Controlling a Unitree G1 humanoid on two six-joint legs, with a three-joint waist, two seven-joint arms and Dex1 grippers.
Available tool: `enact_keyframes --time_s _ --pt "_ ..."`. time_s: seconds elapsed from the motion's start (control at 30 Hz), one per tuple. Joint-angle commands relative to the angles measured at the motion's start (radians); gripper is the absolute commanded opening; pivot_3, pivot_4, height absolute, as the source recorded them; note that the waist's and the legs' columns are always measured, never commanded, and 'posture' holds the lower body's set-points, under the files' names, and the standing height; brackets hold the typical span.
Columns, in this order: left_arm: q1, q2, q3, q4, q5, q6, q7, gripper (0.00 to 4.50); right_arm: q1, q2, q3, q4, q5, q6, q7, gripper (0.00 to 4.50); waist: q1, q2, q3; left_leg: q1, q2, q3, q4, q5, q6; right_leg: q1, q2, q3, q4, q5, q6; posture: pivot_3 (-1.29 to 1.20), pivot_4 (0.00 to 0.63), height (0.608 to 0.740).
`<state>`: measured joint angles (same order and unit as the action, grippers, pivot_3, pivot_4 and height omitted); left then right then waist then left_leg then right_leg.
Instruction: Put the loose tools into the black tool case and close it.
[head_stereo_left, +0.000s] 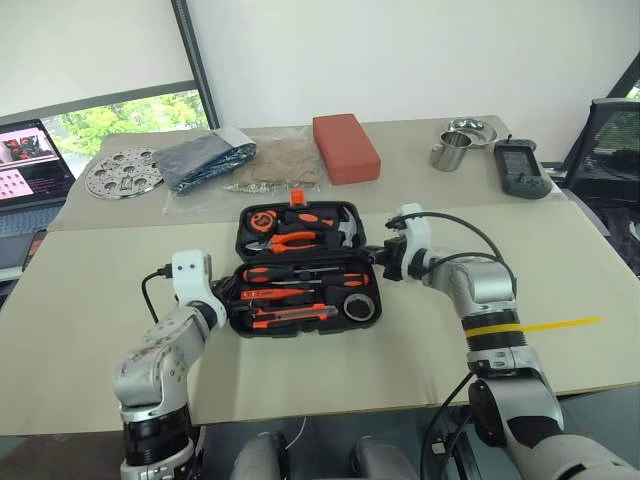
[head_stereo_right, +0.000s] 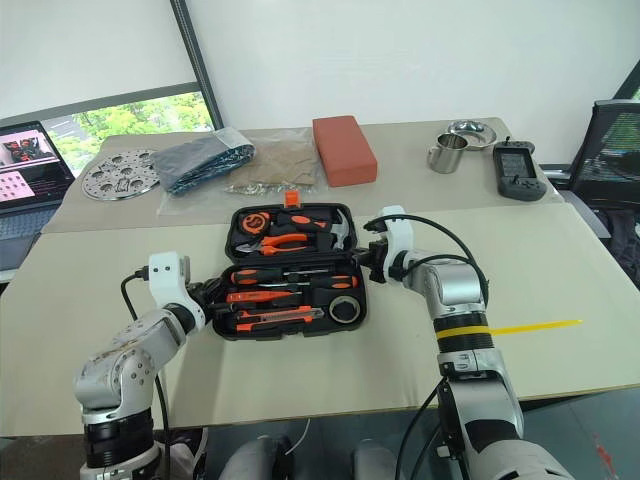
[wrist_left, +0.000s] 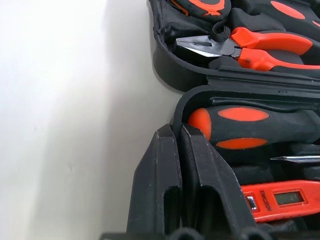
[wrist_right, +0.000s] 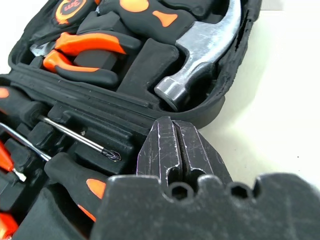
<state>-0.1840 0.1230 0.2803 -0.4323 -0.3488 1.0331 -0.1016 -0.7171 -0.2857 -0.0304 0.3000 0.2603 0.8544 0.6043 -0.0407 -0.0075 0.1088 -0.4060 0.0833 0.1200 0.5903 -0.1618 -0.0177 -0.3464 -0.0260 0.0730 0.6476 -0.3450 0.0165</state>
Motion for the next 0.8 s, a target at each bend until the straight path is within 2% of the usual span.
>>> enact_keyframes --time_s 0.03,0.1,0.2,0.37,0.5,0.73,0.8 --pt "0.045 -0.013 -0.044 -0.063 -0.03 0.048 -0.002 0.03 0.016 -0.004 -0.014 -0.035 0.018 0.001 -0.014 0.0 0.0 0.0 0.0 0.0 0.0 0.0 0.0 0.0 0.0 0.0 0.0 0.0 0.0 0.0 0.0 0.0 0.15 0.74" --pt "0.052 -0.016 -0.045 -0.081 -0.054 0.053 -0.019 0.03 0.021 -0.006 -0.019 -0.047 0.02 0.005 -0.016 0.0 0.002 0.0 0.0 0.0 -0.001 0.0 0.0 0.0 0.0 0.0 0.0 0.0 0.0 0.0 0.0 0.0 0.15 0.74" --pt "0.034 0.012 -0.033 -0.091 -0.081 0.06 -0.05 0.97 0.036 -0.016 -0.024 -0.08 0.025 0.016 -0.013 0.0 0.005 -0.001 0.0 -0.001 -0.001 0.0 0.0 0.0 0.0 0.0 -0.001 0.0 -0.001 0.0 0.0 0.0 0.15 0.74" --pt "0.013 0.138 -0.022 -0.067 -0.094 0.0 -0.148 3.03 0.063 -0.041 -0.031 -0.154 0.041 0.04 -0.004 0.0 0.013 -0.003 0.002 -0.002 -0.002 -0.001 -0.001 0.0 0.0 0.0 -0.001 0.0 -0.001 0.0 0.0 0.0 0.15 0.74" --pt "0.023 0.245 -0.01 -0.049 -0.132 -0.056 -0.267 4.46 0.081 -0.072 -0.028 -0.215 0.063 0.046 0.015 0.0 0.015 -0.003 0.002 -0.003 -0.001 -0.001 -0.002 0.0 0.0 -0.002 -0.001 0.0 -0.001 0.0 0.0 0.0 0.15 0.74" --pt "-0.12 0.311 -0.002 0.17 -0.119 -0.168 -0.319 4.5 0.024 -0.064 -0.037 -0.128 0.031 -0.03 -0.038 2.05 0.023 -0.004 0.003 -0.004 -0.001 -0.001 -0.002 -0.002 0.004 -0.003 0.0 0.0 -0.001 0.001 -0.001 0.0 0.15 0.74" --pt "-0.191 0.304 -0.003 0.282 -0.113 -0.181 -0.305 4.5 -0.009 -0.054 -0.033 -0.069 0.023 -0.057 -0.047 2.05 0.024 -0.004 0.003 -0.004 -0.001 -0.001 -0.002 -0.003 0.005 -0.004 0.0 0.0 -0.001 0.001 -0.002 0.0 0.15 0.74"
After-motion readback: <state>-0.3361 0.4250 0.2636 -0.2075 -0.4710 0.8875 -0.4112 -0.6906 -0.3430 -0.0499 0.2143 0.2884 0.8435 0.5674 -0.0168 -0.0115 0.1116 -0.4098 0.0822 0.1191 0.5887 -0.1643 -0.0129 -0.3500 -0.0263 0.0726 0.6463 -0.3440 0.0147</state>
